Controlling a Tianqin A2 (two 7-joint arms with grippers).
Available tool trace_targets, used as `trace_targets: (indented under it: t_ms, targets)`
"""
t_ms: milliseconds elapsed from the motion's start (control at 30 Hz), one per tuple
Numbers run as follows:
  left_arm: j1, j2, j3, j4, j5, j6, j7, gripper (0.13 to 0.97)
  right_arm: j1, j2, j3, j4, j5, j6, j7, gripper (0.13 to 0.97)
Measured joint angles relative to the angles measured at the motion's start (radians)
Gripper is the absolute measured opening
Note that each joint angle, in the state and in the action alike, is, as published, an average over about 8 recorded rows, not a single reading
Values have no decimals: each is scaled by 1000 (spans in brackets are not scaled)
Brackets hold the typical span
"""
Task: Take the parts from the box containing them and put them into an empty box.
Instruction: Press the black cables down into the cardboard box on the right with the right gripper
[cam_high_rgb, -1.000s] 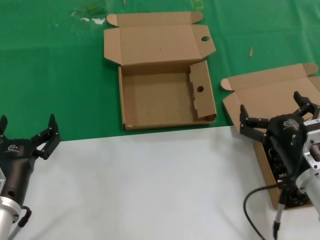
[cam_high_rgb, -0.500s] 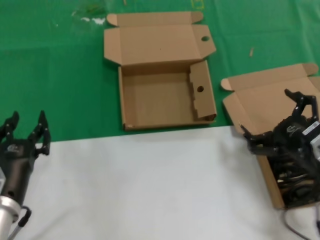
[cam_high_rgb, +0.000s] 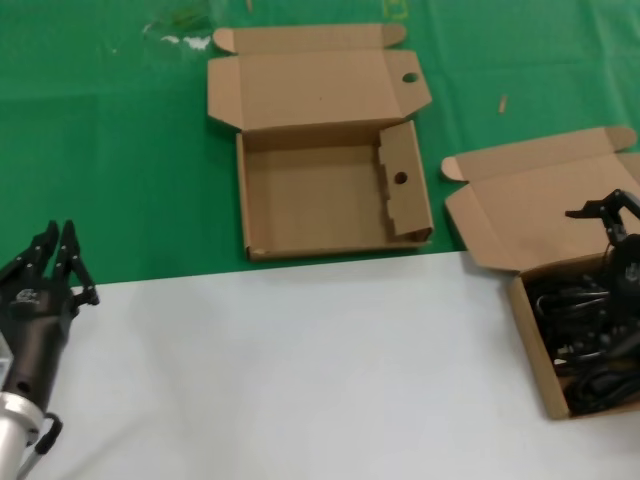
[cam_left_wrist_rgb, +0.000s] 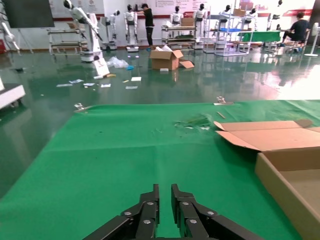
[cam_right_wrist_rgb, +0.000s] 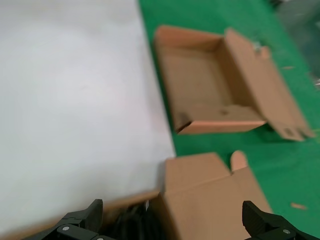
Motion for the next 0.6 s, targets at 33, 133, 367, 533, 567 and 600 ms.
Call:
trace_targets:
  t_ms: [33, 133, 367, 533, 567, 600]
  targets:
    - [0, 0, 0, 0, 0, 0, 0, 240, 31, 8, -16, -16, -12, -37, -7, 966]
    - [0, 0, 0, 0, 0, 0, 0, 208, 129, 15, -61, -72, -58, -143, -31, 966]
    - [0, 0, 0, 0, 0, 0, 0, 153, 317, -17, -136, -196, -163, -307, -75, 962]
    - [0, 0, 0, 0, 0, 0, 0, 143, 389, -41, -161, -238, -207, -363, -75, 943]
    - [0, 0, 0, 0, 0, 0, 0, 143, 398, -46, -164, -243, -214, -370, -73, 940]
    - [0, 0, 0, 0, 0, 0, 0, 142, 406, -50, -167, -247, -219, -376, -71, 936]
